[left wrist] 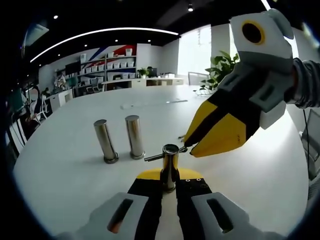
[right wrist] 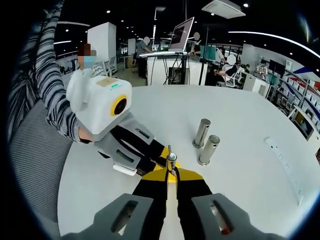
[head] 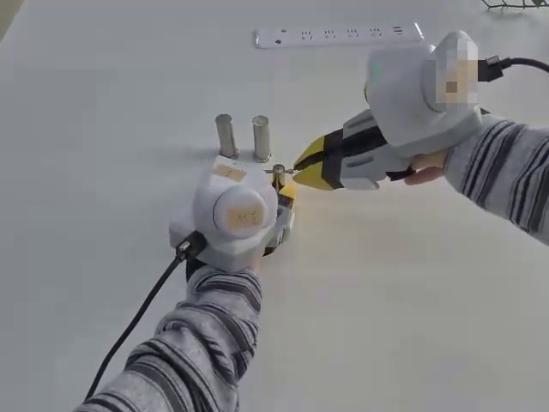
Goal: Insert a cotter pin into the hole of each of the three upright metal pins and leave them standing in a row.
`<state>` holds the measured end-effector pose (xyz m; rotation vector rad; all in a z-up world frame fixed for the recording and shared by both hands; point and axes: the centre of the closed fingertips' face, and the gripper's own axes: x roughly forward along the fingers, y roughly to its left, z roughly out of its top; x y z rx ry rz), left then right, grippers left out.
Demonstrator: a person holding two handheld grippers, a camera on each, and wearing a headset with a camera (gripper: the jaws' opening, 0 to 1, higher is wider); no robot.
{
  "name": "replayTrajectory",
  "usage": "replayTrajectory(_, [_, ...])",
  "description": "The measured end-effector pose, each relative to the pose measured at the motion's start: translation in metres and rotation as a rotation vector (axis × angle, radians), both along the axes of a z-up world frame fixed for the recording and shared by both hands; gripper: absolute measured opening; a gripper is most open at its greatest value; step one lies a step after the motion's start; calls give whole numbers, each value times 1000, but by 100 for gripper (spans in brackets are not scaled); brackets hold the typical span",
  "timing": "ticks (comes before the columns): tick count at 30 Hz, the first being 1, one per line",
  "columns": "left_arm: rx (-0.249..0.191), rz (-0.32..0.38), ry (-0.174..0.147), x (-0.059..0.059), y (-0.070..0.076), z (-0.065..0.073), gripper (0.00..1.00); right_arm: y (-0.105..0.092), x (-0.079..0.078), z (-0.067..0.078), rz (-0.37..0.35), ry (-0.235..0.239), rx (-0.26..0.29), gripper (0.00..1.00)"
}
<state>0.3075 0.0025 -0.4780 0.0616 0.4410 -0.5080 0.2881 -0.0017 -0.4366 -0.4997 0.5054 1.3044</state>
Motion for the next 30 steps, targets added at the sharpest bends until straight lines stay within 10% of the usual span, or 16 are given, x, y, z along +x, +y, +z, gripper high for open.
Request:
replayTrajectory(21, [3, 7, 3, 0, 0, 0, 5, 4, 1, 1, -45, 32, 12, 0])
replayTrajectory(30, [13, 2, -3, 0, 0, 0, 5, -10, 7, 3, -142, 53, 49, 21])
